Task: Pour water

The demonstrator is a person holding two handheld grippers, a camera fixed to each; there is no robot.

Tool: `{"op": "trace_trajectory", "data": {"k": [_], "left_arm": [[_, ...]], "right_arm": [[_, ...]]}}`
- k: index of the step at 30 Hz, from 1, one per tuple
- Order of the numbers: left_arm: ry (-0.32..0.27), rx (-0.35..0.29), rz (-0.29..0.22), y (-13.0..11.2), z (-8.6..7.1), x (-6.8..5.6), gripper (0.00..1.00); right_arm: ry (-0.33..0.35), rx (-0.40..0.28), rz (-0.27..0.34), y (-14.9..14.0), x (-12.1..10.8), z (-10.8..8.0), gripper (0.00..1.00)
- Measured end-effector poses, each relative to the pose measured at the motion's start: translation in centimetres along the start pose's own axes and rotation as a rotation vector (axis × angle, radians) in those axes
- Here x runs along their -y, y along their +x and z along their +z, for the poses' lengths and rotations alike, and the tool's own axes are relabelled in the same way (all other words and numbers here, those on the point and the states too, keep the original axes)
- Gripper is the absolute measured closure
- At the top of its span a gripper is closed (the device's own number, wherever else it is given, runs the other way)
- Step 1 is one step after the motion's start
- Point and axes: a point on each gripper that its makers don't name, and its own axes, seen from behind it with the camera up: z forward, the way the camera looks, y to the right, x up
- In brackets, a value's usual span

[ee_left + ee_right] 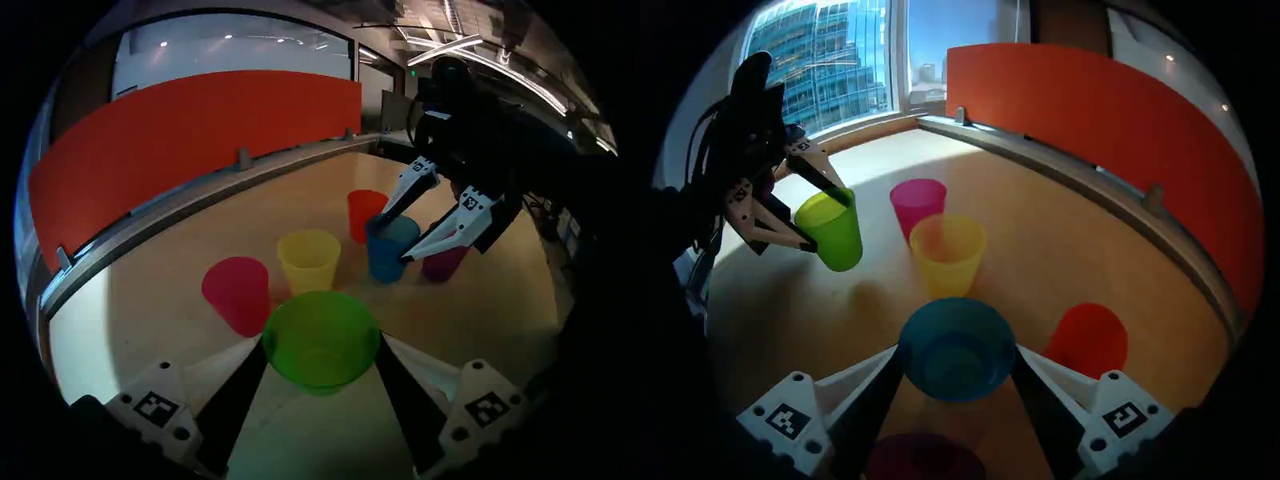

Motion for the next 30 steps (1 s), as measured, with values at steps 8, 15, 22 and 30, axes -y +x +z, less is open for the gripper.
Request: {"op": "trace_trajectory", "data": {"k": [8,15,22,30], "left_arm": [[0.005,-0.042,-0.008,1.5,-1.7,-1.1,0.11],[0.013,-0.110,-0.013,3.9,-4.1,-2.3,0.11],[0.028,-0.192,-0.021,6.5,-6.5,-3.4,0.12],[0.041,-0.285,-0.020,9.3,-9.1,-4.8,0.12]], "right_arm": [[-0.033,-0.073,0.019,1.9,0.4,-3.3,0.09],[-0.061,-0.155,0.034,3.9,1.0,-7.1,0.09],[-0.094,-0.241,0.025,5.8,1.8,-10.6,0.09],[-0.103,-0.339,0.018,7.5,3.5,-13.6,0.09]]}}
